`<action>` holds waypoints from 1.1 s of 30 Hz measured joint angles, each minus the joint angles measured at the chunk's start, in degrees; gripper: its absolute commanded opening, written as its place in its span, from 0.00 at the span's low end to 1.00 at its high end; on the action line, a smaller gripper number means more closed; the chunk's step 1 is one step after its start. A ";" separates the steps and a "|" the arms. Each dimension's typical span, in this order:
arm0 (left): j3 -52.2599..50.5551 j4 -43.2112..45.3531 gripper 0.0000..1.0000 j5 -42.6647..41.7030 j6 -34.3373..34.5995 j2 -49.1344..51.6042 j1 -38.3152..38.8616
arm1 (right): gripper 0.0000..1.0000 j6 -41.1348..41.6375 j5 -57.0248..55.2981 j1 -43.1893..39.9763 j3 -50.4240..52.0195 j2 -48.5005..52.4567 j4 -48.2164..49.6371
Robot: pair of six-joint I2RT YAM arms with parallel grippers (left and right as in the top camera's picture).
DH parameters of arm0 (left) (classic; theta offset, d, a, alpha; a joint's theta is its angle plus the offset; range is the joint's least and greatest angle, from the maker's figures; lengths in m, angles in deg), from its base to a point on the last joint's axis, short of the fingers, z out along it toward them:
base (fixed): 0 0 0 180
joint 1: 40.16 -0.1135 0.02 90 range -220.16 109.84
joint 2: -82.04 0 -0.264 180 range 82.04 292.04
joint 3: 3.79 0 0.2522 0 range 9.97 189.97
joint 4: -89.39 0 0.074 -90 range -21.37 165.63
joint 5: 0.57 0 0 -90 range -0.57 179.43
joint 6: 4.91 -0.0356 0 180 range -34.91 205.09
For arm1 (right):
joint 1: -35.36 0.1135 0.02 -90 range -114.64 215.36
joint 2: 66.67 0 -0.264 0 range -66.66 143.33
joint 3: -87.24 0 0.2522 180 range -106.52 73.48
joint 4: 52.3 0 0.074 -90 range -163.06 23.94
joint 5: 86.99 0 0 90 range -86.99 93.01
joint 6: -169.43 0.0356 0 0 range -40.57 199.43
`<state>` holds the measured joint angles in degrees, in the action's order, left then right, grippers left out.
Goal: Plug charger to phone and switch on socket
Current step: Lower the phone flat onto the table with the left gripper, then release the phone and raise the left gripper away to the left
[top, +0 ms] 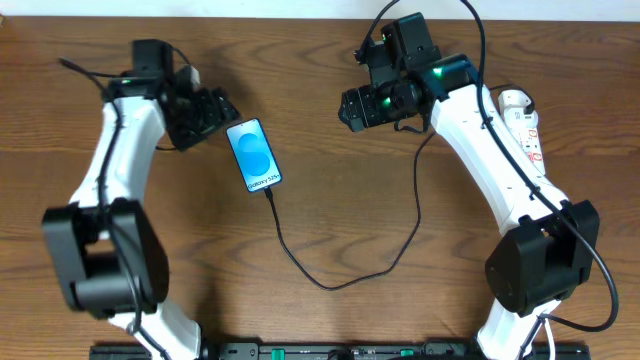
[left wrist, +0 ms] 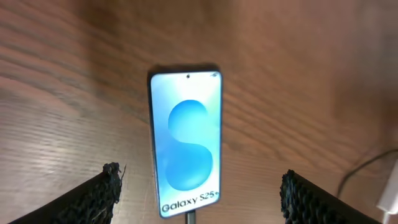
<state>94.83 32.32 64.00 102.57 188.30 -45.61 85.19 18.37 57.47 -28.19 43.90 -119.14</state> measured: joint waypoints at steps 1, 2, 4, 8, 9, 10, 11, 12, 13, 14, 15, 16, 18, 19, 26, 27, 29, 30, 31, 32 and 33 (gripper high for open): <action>0.00 -0.09 0.84 -0.63 -0.02 -1.20 -0.72 | 0.89 -0.15 0.00 0.00 0.00 0.00 -0.02; 0.00 -0.13 0.84 -1.95 -0.26 -2.73 -1.86 | 0.89 -0.17 -0.02 0.00 0.00 0.00 -0.02; 0.00 -0.15 0.84 -5.20 -1.03 -5.27 -4.37 | 0.89 -0.22 0.00 0.00 0.00 0.00 -0.02; 0.00 -0.17 0.84 -14.21 -1.29 -7.61 -9.44 | 0.89 -0.22 0.00 0.00 0.00 0.00 -0.02; 0.00 -0.28 0.93 -16.13 -1.40 -7.63 -10.99 | 0.89 -0.20 0.00 0.00 0.00 0.00 -0.02; 0.00 -0.70 0.98 -16.81 -1.46 -7.63 -11.76 | 0.89 -0.22 0.00 0.00 0.00 0.00 -0.02; 0.00 -1.73 0.98 -17.53 -1.38 -7.63 -12.52 | 0.88 -0.22 0.00 0.00 0.00 0.00 -0.02; 0.00 -2.62 0.98 -18.01 -1.60 -7.63 -13.00 | 0.88 -0.22 0.00 0.00 0.00 0.00 -0.04; 0.00 -2.86 0.98 -18.18 -1.81 -7.63 -13.18 | 0.88 -0.22 0.00 0.00 0.00 0.00 -0.04; 0.00 -2.86 0.98 -18.05 -1.88 -7.63 -13.18 | 0.87 -0.20 0.00 0.00 0.00 0.00 -0.02; 0.00 -2.86 0.98 -17.75 -1.88 -7.63 -13.18 | 0.87 -0.20 0.00 0.00 0.00 0.00 -0.02; 0.00 -2.86 0.98 -17.49 -1.88 -7.63 -13.14 | 0.87 -0.20 0.00 0.00 0.00 0.00 -0.02; 0.00 -2.91 0.98 -14.95 -1.88 -7.63 -13.14 | 0.87 -0.20 0.00 0.00 0.00 0.00 -0.04; 0.00 -2.91 0.98 -13.44 -1.90 -7.63 -13.14 | 0.87 -0.20 0.00 0.00 0.00 0.00 -0.04; 0.00 -2.91 0.98 -1.66 -1.88 -7.63 -13.14 | 0.88 -0.20 0.00 0.00 0.00 0.00 -0.26; 0.00 -2.91 0.98 -0.63 -1.90 -7.63 -13.14 | 0.89 -0.20 0.00 0.00 0.00 0.00 -0.17; 0.00 -2.91 0.98 0.76 -1.90 -7.63 -13.14 | 0.89 -0.20 -0.02 -0.02 0.00 0.00 0.42; 0.00 -2.91 0.98 1.05 -1.90 -7.63 -13.14 | 0.89 -0.20 -0.02 -0.07 0.00 0.00 0.46; 0.00 -2.91 0.98 1.44 -1.90 -7.63 -13.14 | 0.88 -0.20 -0.02 -0.20 0.00 0.00 0.46; 0.00 -2.91 0.98 1.66 -1.90 -7.63 -13.14 | 0.88 -0.20 0.00 -0.33 0.00 0.00 0.44; 0.00 -2.93 0.98 1.79 -1.90 -7.63 -13.14 | 0.88 -0.20 0.00 -0.52 0.00 0.00 0.44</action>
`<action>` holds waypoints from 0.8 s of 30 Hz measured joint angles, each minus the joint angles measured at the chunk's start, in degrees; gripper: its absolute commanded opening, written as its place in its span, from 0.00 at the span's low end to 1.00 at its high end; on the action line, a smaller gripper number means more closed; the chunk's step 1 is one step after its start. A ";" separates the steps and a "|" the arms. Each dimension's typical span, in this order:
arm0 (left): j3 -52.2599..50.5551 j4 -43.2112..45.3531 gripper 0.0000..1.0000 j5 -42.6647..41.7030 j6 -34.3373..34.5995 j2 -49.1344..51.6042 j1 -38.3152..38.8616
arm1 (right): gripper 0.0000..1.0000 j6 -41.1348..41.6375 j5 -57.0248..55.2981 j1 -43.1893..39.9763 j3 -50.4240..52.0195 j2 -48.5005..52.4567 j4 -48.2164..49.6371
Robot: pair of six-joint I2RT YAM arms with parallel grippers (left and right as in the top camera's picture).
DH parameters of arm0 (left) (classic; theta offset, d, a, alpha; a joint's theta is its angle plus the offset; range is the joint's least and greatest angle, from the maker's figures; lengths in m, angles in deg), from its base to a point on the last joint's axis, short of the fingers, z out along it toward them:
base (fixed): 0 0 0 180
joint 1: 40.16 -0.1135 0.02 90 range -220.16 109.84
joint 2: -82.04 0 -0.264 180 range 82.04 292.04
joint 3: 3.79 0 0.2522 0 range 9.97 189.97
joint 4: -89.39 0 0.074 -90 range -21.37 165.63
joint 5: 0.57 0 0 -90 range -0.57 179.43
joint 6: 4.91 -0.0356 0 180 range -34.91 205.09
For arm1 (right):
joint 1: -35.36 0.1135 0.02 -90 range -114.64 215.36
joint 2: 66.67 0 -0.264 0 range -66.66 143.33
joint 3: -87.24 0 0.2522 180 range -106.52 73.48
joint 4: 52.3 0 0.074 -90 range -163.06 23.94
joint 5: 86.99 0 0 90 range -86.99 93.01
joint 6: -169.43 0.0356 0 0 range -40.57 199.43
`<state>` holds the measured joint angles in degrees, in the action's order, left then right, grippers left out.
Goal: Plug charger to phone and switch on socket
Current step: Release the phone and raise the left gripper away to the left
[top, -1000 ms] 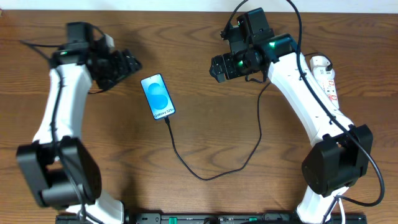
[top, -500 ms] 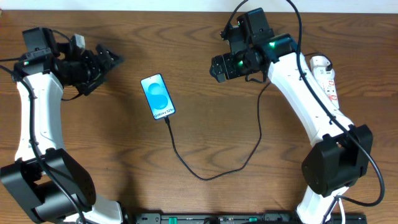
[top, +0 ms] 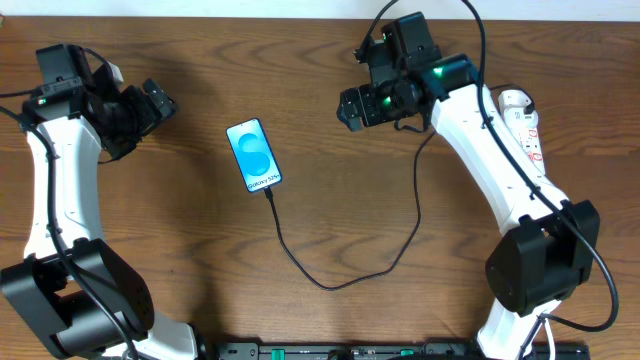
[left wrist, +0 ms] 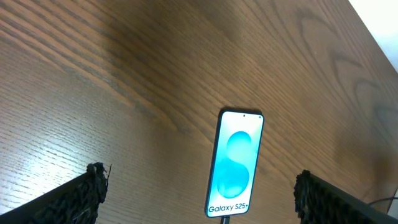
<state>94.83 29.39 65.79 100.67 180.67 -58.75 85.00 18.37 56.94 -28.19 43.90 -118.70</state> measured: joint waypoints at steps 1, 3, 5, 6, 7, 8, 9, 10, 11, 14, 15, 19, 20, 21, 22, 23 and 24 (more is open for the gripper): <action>0.00 0.00 0.98 0.04 0.00 0.00 0.00 | 0.88 0.00 0.00 -0.46 0.00 0.00 -0.02; 0.00 0.02 0.98 0.04 0.00 0.00 0.00 | 0.88 0.00 0.00 -1.25 0.00 0.00 -0.15; 0.00 0.02 0.98 0.04 0.00 0.00 0.00 | 0.88 0.00 -0.02 -2.47 0.00 0.00 -0.44; 0.00 0.00 0.98 0.04 0.00 0.00 0.00 | 0.88 0.00 -0.02 -3.21 0.00 0.00 -0.59; 0.00 0.02 0.98 0.04 0.00 0.00 0.00 | 0.88 0.00 -0.02 -3.78 0.00 0.00 -0.72; 0.00 0.00 0.98 0.04 0.00 0.00 0.00 | 0.87 0.00 -0.04 -4.17 0.00 0.00 -0.74; 0.00 0.02 0.98 0.04 0.00 0.00 0.00 | 0.88 0.00 -0.02 -4.50 0.00 0.00 -0.76; 0.00 0.00 0.98 0.07 0.00 0.00 0.00 | 0.88 0.00 -0.02 -4.72 0.00 0.00 -0.76; 0.00 0.00 0.98 0.07 0.00 0.00 0.00 | 0.88 0.00 -0.04 -5.01 0.00 0.00 -0.79; 0.00 0.00 0.98 0.04 0.00 0.00 0.00 | 0.88 0.00 -0.13 -5.44 0.00 0.00 -1.14; 0.00 0.00 0.98 0.07 0.00 0.00 0.00 | 0.87 -0.02 -0.17 -5.55 0.00 0.00 -1.42; 0.00 0.02 0.98 0.07 0.00 0.00 0.00 | 0.87 -0.02 -1.90 -5.66 0.00 0.00 -2.10; 0.00 0.00 0.98 0.07 0.00 0.00 0.00 | 0.87 -0.02 -2.32 -5.77 0.00 0.00 -2.21; 0.00 0.00 0.98 0.04 0.00 0.00 0.00 | 0.87 -0.02 -2.82 -6.01 0.00 0.00 -2.29; 0.00 0.00 0.98 0.07 0.00 0.00 0.00 | 0.87 -0.02 -3.32 -6.67 0.00 0.00 -2.34; 0.00 0.00 0.98 0.04 0.00 0.00 0.00 | 0.87 -0.02 -3.48 -7.37 0.00 0.00 -2.40; 0.00 0.02 0.98 0.07 0.00 0.00 0.00 | 0.87 -0.02 -3.69 -8.15 0.00 0.00 -2.40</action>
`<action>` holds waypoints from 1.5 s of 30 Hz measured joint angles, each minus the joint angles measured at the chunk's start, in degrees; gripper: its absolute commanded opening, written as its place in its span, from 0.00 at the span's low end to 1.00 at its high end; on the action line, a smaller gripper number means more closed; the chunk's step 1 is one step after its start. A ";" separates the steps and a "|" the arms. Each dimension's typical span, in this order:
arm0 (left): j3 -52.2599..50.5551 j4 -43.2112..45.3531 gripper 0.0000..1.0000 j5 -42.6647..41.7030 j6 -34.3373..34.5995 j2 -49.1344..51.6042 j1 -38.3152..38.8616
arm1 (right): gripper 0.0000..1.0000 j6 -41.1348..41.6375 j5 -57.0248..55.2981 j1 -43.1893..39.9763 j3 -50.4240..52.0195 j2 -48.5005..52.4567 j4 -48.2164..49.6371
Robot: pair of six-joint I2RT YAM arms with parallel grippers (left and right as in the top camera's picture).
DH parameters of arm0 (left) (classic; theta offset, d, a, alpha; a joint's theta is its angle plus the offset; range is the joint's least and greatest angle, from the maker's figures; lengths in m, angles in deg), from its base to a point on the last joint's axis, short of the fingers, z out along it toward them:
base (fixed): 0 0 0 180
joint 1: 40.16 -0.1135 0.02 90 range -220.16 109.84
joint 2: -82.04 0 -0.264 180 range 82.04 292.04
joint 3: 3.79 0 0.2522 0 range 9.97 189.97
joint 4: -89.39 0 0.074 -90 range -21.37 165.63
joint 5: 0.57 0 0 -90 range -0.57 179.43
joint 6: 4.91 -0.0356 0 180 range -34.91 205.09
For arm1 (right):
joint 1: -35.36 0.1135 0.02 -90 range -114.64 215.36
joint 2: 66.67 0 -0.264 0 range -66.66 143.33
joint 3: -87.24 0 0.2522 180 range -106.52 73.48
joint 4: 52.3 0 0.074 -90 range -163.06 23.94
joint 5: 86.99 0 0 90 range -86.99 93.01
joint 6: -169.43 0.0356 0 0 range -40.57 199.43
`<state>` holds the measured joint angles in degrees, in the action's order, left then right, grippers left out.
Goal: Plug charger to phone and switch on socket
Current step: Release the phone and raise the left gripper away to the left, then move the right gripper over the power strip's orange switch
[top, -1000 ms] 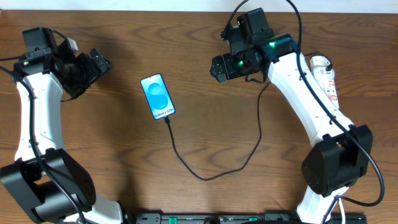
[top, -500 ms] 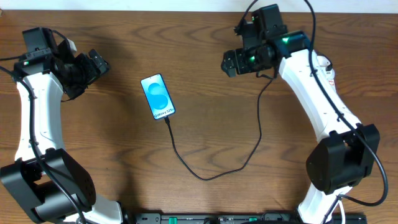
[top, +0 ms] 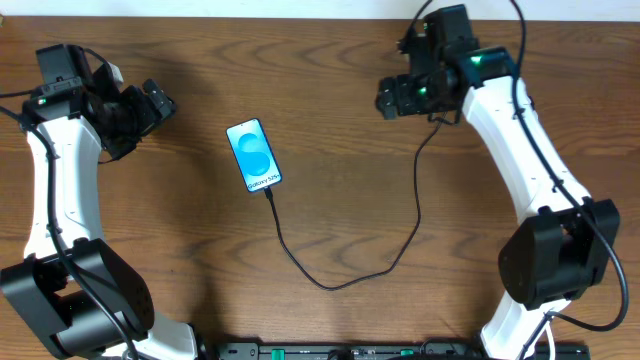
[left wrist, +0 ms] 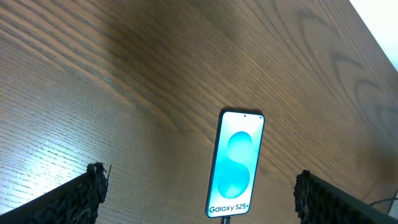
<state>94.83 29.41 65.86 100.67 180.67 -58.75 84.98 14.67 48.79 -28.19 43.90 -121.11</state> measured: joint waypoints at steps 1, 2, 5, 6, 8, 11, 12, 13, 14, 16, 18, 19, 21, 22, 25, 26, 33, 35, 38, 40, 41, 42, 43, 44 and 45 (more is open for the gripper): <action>0.00 -0.02 0.98 -0.02 0.00 0.00 0.00 | 0.87 0.00 -0.15 -1.05 0.00 0.00 -0.09; 0.00 -0.02 0.98 0.00 0.00 0.00 0.00 | 0.87 0.00 -0.20 -2.10 0.00 0.00 -0.31; 0.00 0.00 0.98 -0.02 0.00 0.00 0.00 | 0.87 0.00 -0.61 -5.18 0.00 -0.02 -0.96; 0.00 -0.02 0.98 -0.02 0.00 0.00 0.00 | 0.88 0.00 -0.74 -6.97 0.00 -0.09 -1.22; 0.00 0.00 0.98 -0.02 0.00 0.00 0.00 | 0.88 0.00 -0.92 -9.75 0.00 -0.55 -1.33; 0.00 0.00 0.98 -0.02 0.00 0.00 0.00 | 0.88 0.00 -0.96 -13.53 0.00 -2.40 -1.79; 0.00 0.00 0.98 -0.02 0.00 0.00 0.00 | 0.88 0.00 -0.98 -14.16 0.00 -2.84 -2.32; 0.00 0.00 0.98 0.00 0.00 0.00 0.00 | 0.88 0.00 -0.98 -14.47 0.00 -3.06 -2.62; 0.00 -0.02 0.98 0.00 0.00 0.00 0.00 | 0.88 0.00 -0.96 -14.75 0.00 -3.19 -2.89; 0.00 0.00 0.98 0.00 0.00 0.00 0.00 | 0.89 -0.22 -0.96 -14.75 0.00 -3.19 -2.99; 0.00 -0.02 0.98 0.00 0.00 0.00 0.00 | 0.93 -0.39 -0.96 -14.73 0.00 -3.19 -2.97; 0.00 -0.02 0.98 0.00 0.00 0.00 0.00 | 0.93 -0.61 -1.01 -14.75 0.00 -3.19 -2.99; 0.00 -0.02 0.98 0.00 0.00 0.00 0.00 | 0.93 -0.63 -1.14 -14.82 0.00 -3.19 -2.99; 0.00 -0.02 0.98 0.00 0.00 0.00 0.00 | 0.95 -0.66 -1.33 -14.86 0.00 -3.19 -2.99; 0.00 0.00 0.98 0.00 0.00 0.00 0.00 | 0.99 -0.70 -2.03 -15.74 0.00 -3.19 -2.99; 0.00 -0.02 0.98 0.00 0.00 0.00 0.00 | 0.99 -0.79 -2.32 -16.55 0.00 -3.19 -3.02; 0.00 -0.02 0.98 0.00 0.00 0.00 0.00 | 0.91 -0.83 -4.04 -21.55 0.00 -3.19 -2.64; 0.00 0.00 0.98 0.00 0.00 0.00 0.00 | 0.72 -0.74 -4.57 -23.82 0.00 -3.19 -2.60; 0.00 0.00 0.98 0.00 0.00 0.00 0.00 | 0.45 0.11 -5.03 -26.60 0.00 -3.19 -2.60; 0.00 0.00 0.98 0.00 0.00 0.00 0.00 | 0.42 0.46 -5.25 -27.85 0.00 -3.19 -2.62; 0.00 0.00 0.98 0.00 0.00 0.00 0.00 | 0.42 0.59 -5.35 -28.28 0.00 -3.19 -2.62; 0.00 0.00 0.98 0.00 0.00 0.00 0.00 | 0.38 0.52 -5.40 -28.61 0.00 -3.19 -2.58; 0.00 0.00 0.98 0.00 0.00 0.00 0.00 | 0.38 0.63 -5.35 -28.89 0.00 -3.19 -2.60; 0.00 0.00 0.98 0.00 0.00 0.00 0.00 | 0.38 0.85 -5.27 -29.07 0.00 -3.19 -2.60; 0.00 0.00 0.98 0.00 0.00 0.00 0.00 | 0.38 1.01 -5.29 -29.18 0.00 -3.19 -2.60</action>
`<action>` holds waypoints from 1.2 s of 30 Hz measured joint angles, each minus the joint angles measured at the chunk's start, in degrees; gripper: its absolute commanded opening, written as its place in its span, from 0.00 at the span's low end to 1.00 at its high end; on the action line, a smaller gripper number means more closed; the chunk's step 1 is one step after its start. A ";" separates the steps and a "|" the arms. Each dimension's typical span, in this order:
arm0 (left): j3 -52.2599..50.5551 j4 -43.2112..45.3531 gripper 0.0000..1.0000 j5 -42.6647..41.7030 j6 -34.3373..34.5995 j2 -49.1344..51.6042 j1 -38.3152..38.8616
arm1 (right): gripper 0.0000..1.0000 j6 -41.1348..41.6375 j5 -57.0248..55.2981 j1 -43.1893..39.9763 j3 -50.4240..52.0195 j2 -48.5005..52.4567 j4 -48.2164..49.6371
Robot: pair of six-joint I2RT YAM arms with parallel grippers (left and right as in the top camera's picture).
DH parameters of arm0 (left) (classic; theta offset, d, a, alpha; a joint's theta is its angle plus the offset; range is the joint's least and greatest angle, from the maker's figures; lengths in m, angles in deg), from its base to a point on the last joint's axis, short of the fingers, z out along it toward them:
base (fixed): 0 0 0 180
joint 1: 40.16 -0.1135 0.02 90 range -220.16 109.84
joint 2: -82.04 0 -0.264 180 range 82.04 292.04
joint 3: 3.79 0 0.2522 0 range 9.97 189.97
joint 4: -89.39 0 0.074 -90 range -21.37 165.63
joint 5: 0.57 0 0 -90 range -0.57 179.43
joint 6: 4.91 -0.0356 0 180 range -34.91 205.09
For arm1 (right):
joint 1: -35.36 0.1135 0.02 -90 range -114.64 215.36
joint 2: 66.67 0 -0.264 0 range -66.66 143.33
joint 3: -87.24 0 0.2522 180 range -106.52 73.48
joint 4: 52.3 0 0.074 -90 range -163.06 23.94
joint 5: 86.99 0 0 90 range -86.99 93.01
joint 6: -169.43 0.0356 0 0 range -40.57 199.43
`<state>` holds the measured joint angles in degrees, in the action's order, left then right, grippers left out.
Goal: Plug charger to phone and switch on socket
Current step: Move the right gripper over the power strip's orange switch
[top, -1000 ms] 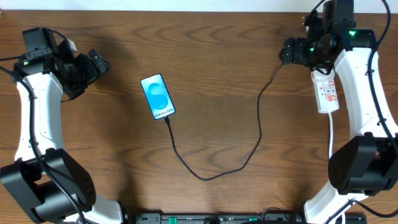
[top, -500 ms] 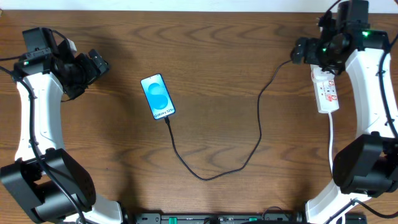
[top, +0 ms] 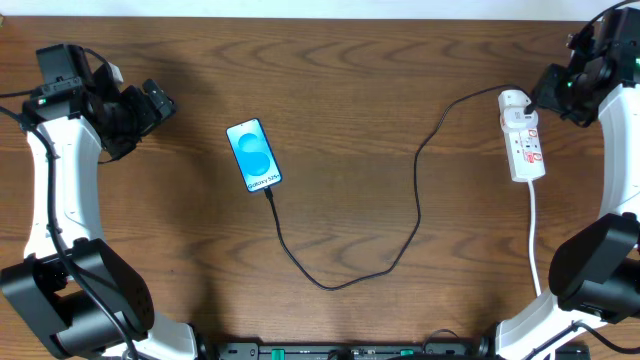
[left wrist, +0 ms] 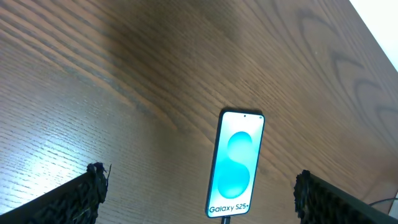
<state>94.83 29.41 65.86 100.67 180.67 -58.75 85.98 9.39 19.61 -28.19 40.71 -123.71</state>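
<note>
The phone [top: 254,156] lies face up with a lit blue screen, left of the table's middle; the left wrist view shows the phone [left wrist: 236,163] too. A black charger cable [top: 330,284] is plugged into its near end, loops across the table and runs up to the top end of the white socket strip [top: 523,137] at the far right. My left gripper [top: 152,104] stands open at the far left, well clear of the phone, fingers [left wrist: 93,193] apart. Just right of the strip's top end is my right gripper [top: 553,90]; how its jaws stand is unclear.
The strip's own white lead [top: 534,235] runs down the right side toward the front edge. A black rail [top: 340,351] lies along the front edge between the arm bases. A white wall edge shows in the left wrist view's top right corner.
My right gripper has moved from the back, right of centre, to the far right beside the top of the socket strip. The cable's far end now shows reaching the strip. The left arm has not moved.
At first my left gripper was open right beside the plugged-in phone, and my right gripper was at the back centre where the cable ran up. Then the left arm stood far left. The right gripper was then further right, and now at the strip.
</note>
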 measured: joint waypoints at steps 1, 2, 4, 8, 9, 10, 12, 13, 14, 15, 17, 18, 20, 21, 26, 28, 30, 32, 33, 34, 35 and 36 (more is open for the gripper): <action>0.00 -0.02 0.98 0.00 0.00 0.00 0.00 | 0.38 0.00 0.02 -0.20 0.00 0.00 0.00; 0.00 0.00 0.98 0.00 0.00 0.00 0.00 | 0.40 0.04 0.00 -0.33 0.00 0.00 0.02; 0.00 0.00 0.98 0.00 0.00 0.00 0.00 | 0.37 0.22 0.00 -1.09 0.00 0.00 0.00; 0.00 0.00 0.98 0.00 0.00 0.00 0.00 | 0.38 0.48 0.09 -2.08 0.02 0.00 0.09; 0.00 -0.02 0.98 0.00 0.00 0.00 0.00 | 0.39 0.48 0.26 -2.32 0.02 0.00 0.26; 0.00 0.00 0.98 0.00 0.00 0.00 0.00 | 0.40 0.46 0.46 -2.43 0.02 0.00 0.28; 0.00 0.00 0.98 0.00 0.00 0.00 0.00 | 0.40 0.59 0.92 -2.71 0.04 0.00 0.28; 0.00 0.00 0.98 0.00 0.00 0.00 0.00 | 0.41 0.59 1.22 -2.73 0.04 0.02 0.28; 0.00 -0.02 0.98 0.00 0.00 0.00 0.00 | 0.42 0.59 1.57 -2.73 0.04 0.02 0.28; 0.00 -0.02 0.98 0.00 0.00 0.00 0.00 | 0.43 0.59 2.10 -2.75 0.04 0.02 0.28; 0.00 -0.02 0.98 0.00 0.00 0.00 0.00 | 0.38 0.55 4.48 -2.97 0.04 0.11 0.28; 0.00 -0.02 0.98 0.00 0.00 0.00 0.00 | 0.30 0.52 5.86 -3.26 0.04 0.26 0.31; 0.00 0.00 0.98 0.00 0.00 0.00 0.00 | 0.17 0.24 7.91 -4.15 0.04 1.03 0.39; 0.00 0.00 0.98 0.00 0.00 0.00 0.00 | 0.17 0.37 8.20 -4.50 0.04 1.33 0.37; 0.00 -0.02 0.98 0.00 0.00 0.00 0.00 | 0.19 0.42 8.26 -5.22 0.07 2.32 0.90; 0.00 0.00 0.98 0.00 0.00 0.00 0.00 | 0.19 0.39 8.39 -5.22 0.07 2.32 1.66; 0.00 0.00 0.98 0.00 0.00 0.00 0.00 | 0.19 0.39 8.48 -5.55 0.09 2.32 1.73; 0.00 -0.02 0.98 0.00 0.00 0.00 0.00 | 0.19 0.39 8.61 -6.36 0.09 2.32 1.73; 0.00 0.00 0.97 0.00 0.00 0.00 0.00 | 0.20 0.39 8.63 -6.71 0.09 2.32 1.73; 0.00 -0.02 0.98 0.00 0.00 0.00 0.00 | 0.21 0.33 8.63 -7.34 0.09 2.32 1.79; 0.00 0.00 0.98 0.00 0.00 0.00 0.00 | 0.21 0.07 8.57 -7.78 0.09 2.32 1.81; 0.00 0.00 0.98 0.00 0.00 0.00 0.00 | 0.21 -0.11 8.31 -8.04 0.09 2.32 1.88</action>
<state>94.83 29.41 65.86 100.67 180.67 -58.75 85.87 17.69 11.57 -28.10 43.02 -121.83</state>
